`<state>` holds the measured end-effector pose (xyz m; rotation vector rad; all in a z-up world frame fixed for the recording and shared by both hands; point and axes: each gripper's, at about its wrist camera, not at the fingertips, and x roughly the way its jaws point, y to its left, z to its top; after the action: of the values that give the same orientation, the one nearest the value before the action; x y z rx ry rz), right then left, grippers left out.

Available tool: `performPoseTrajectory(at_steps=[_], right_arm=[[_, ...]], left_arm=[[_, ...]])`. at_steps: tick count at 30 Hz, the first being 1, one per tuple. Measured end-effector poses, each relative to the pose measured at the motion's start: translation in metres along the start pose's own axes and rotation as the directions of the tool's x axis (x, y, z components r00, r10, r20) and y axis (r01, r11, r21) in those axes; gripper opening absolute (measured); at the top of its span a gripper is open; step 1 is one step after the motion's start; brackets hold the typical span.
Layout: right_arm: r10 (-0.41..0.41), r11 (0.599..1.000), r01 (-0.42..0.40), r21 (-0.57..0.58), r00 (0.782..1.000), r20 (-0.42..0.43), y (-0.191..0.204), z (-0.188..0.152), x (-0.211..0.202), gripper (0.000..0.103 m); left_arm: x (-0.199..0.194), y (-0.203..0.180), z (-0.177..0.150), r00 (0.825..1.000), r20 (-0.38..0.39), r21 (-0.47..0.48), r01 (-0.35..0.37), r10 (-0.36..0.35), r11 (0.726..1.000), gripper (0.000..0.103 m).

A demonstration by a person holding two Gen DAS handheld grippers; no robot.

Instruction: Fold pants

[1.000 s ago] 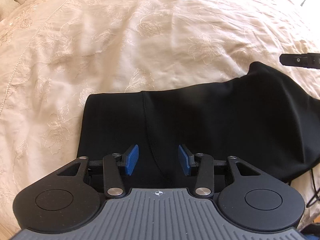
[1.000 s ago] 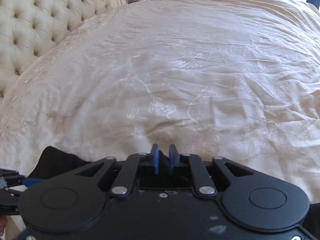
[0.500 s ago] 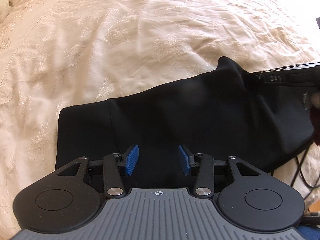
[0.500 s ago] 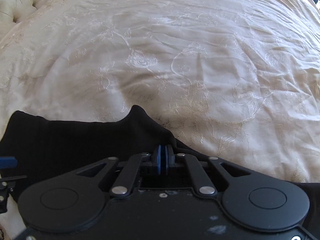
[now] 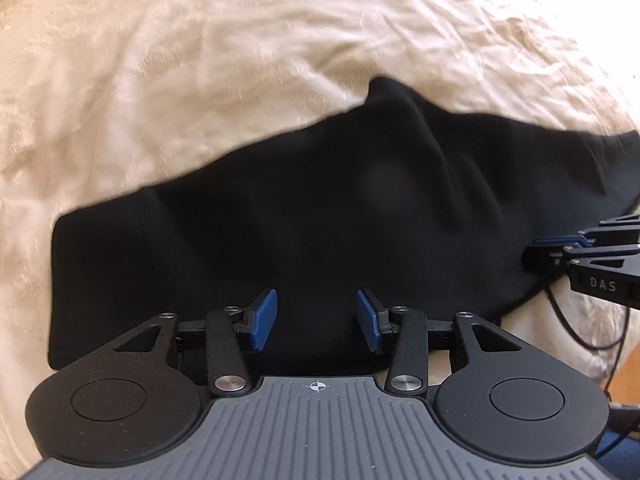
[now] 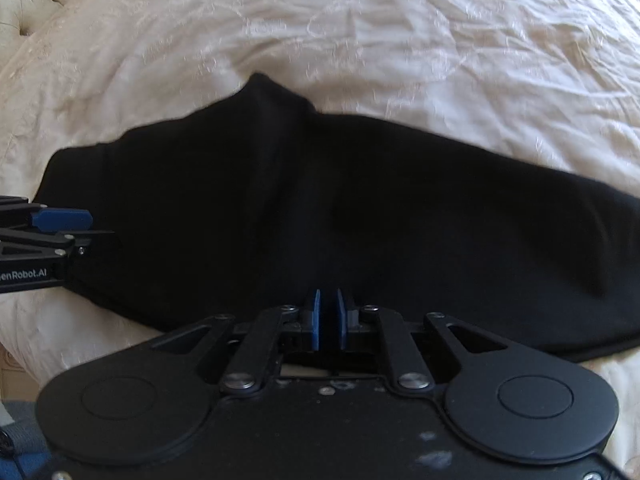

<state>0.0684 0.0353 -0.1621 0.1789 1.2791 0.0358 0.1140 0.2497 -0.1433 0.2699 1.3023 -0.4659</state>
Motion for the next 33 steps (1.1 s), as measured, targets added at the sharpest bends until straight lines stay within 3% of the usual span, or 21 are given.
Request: performPoseTrajectory(at_steps=[2,7,11,15,25,33], right_arm=[[-0.001,1.000,0.001,-0.001,1.000,-0.002,0.001,-0.008,0.003,0.011],[0.023,1.000,-0.023,0.018,1.000,0.015,-0.002,-0.011,-0.005,0.012],[0.001,0.997,-0.010,0.082,0.994,0.106,-0.016,-0.010,-0.027,0.018],[-0.075,0.985,0.042,0.170,0.978,0.196,-0.045,-0.012,-0.048,0.026],[-0.238,0.928,0.156,0.338,0.947,0.217,-0.187,-0.026,-0.068,0.029],[-0.360,0.860,0.235,0.453,0.908,0.213,-0.317,-0.054,-0.098,0.034]], left_arm=[[0.005,-0.003,-0.009,1.000,-0.027,0.004,-0.013,0.013,1.000,0.043],[-0.004,-0.010,-0.009,1.000,0.017,0.019,-0.027,0.027,0.999,0.043],[-0.015,-0.021,0.005,0.997,0.077,0.023,-0.015,0.013,1.000,0.043],[-0.017,-0.046,0.021,0.993,0.117,0.068,-0.012,0.004,0.998,0.043],[-0.008,-0.137,0.045,0.993,0.119,0.039,-0.029,0.024,0.999,0.043],[0.013,-0.214,0.065,0.994,0.104,-0.045,0.023,-0.018,0.999,0.043]])
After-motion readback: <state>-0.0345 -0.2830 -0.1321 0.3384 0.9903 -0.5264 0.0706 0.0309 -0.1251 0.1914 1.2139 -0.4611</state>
